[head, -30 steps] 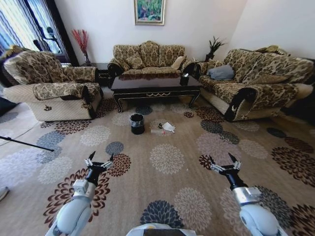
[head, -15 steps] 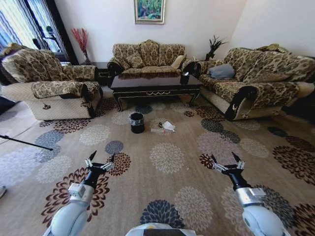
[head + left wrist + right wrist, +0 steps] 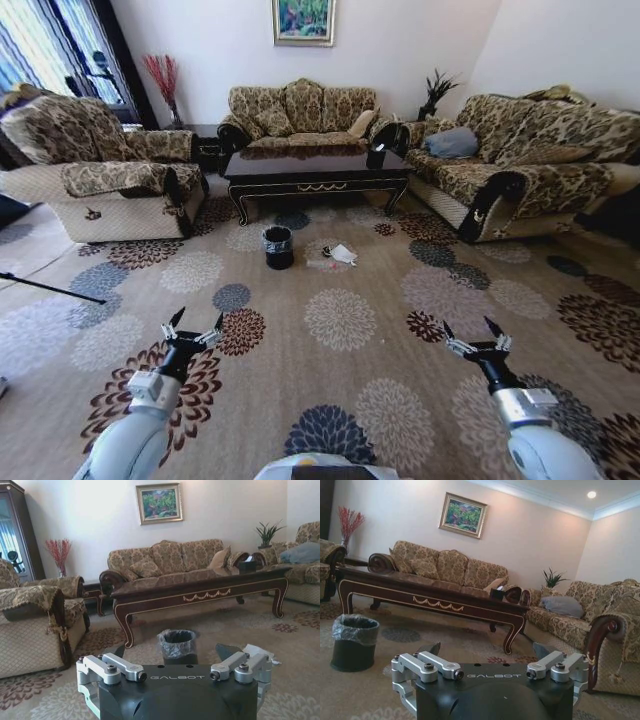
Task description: Move to the front of the table and pick up the trash from the floor, then place it into the trash bin.
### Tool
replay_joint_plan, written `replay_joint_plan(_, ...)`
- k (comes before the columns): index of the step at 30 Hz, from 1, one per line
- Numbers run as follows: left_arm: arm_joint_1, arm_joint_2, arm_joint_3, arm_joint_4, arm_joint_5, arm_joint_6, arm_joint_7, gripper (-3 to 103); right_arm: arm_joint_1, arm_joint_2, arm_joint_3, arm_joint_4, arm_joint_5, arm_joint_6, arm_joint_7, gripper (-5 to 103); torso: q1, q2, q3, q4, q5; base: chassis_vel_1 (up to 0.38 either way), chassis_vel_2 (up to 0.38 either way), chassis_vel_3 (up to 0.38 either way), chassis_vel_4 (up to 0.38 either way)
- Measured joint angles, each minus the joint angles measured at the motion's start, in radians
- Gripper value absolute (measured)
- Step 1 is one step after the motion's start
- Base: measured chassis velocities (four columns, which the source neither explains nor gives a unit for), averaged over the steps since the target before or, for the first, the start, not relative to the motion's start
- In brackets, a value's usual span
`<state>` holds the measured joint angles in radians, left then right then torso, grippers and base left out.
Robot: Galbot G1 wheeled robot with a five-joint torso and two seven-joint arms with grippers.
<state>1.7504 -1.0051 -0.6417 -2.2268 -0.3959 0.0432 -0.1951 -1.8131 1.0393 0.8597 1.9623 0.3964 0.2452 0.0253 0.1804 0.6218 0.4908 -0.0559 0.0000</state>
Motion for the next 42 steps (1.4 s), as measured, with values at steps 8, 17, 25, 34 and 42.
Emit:
replay_joint_plan(8, -0.009, -0.011, 0.006, 0.01, -0.003, 0.018, -0.008, 100, 0.005, 0.013, -0.013, -0.01, -0.023, 0.009, -0.003, 100, -0.013, -0.029, -0.017, 0.0005, -0.0001, 0.0, 0.0, 0.0, 0.0)
replay_joint_plan(17, 0.0, -0.034, 0.011, 0.006, 0.007, 0.024, -0.007, 100, -0.024, 0.034, 0.003, 0.057, -0.041, 0.02, -0.005, 100, -0.028, -0.071, -0.043, 0.0003, -0.0001, 0.0, 0.0, 0.0, 0.0)
replay_joint_plan(25, 0.011, -0.04, 0.008, -0.013, 0.022, 0.025, -0.007, 100, -0.033, 0.06, -0.004, 0.082, -0.055, 0.023, -0.005, 100, -0.041, -0.1, -0.059, 0.0001, 0.0002, 0.0, 0.0, 0.0, 0.0)
replay_joint_plan(34, -0.007, -0.058, -0.001, 0.012, -0.018, 0.042, -0.021, 100, -0.033, 0.083, -0.012, 0.083, -0.056, 0.026, -0.003, 100, -0.055, -0.136, -0.081, 0.0002, -0.0002, 0.0, 0.0, 0.0, 0.0)
replay_joint_plan(42, -0.005, -0.023, -0.034, -0.002, -0.034, 0.019, -0.011, 100, -0.063, 0.087, -0.043, 0.116, -0.083, 0.042, -0.011, 100, -0.071, -0.175, -0.104, 0.0, -0.0001, 0.0, 0.0, 0.0, 0.0)
